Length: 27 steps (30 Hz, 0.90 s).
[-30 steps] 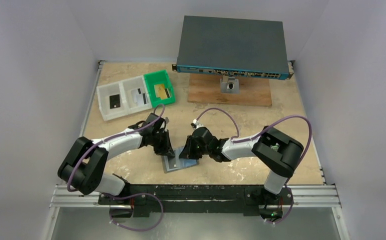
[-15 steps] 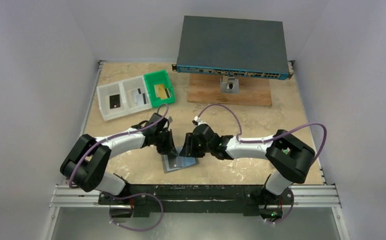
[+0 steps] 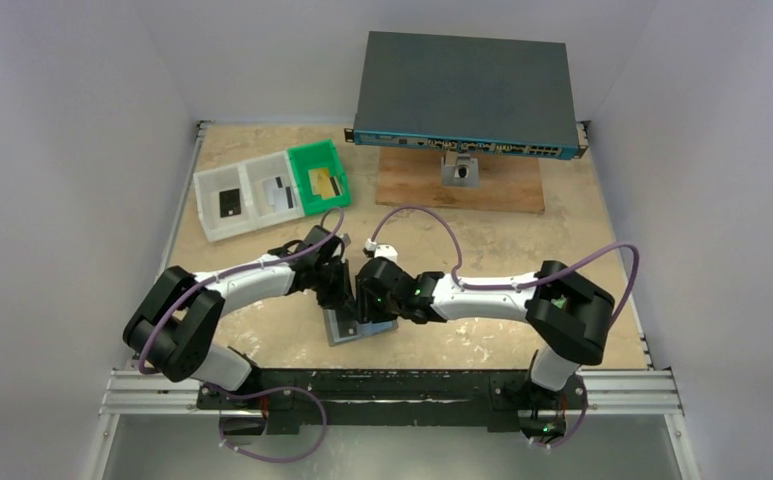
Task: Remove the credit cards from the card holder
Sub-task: Remove the credit card from the card holder.
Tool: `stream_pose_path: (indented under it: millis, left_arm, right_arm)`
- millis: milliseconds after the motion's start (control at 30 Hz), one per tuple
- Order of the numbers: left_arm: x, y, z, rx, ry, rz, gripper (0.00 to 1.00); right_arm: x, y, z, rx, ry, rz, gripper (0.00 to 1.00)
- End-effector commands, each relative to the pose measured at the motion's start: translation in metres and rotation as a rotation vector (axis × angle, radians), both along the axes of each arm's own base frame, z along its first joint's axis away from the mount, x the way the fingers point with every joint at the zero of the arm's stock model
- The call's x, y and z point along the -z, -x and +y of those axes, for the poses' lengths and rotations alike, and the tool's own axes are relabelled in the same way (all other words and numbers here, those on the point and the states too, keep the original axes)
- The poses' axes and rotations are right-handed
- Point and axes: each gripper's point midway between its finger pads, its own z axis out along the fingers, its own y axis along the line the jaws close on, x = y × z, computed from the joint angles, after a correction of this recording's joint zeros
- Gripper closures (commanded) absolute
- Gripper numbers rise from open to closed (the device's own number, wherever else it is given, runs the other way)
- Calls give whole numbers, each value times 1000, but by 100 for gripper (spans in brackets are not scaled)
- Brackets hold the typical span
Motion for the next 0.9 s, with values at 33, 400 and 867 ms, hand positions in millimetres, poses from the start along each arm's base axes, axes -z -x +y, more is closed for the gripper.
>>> stream_pose_path:
  millis: [33,400,867]
  left_arm:
    - [-3,2,-3,29,-7,4,100]
    - [-12,2,4,29,-38,-17,100]
    - [-7,2,15,26,-98,-35,100]
  right_arm:
    - [15,-9,-12,31,134,-27,63]
    - [28,-2,-19,45,165,16,87]
    - [7,1,-14,54,-132,88,93]
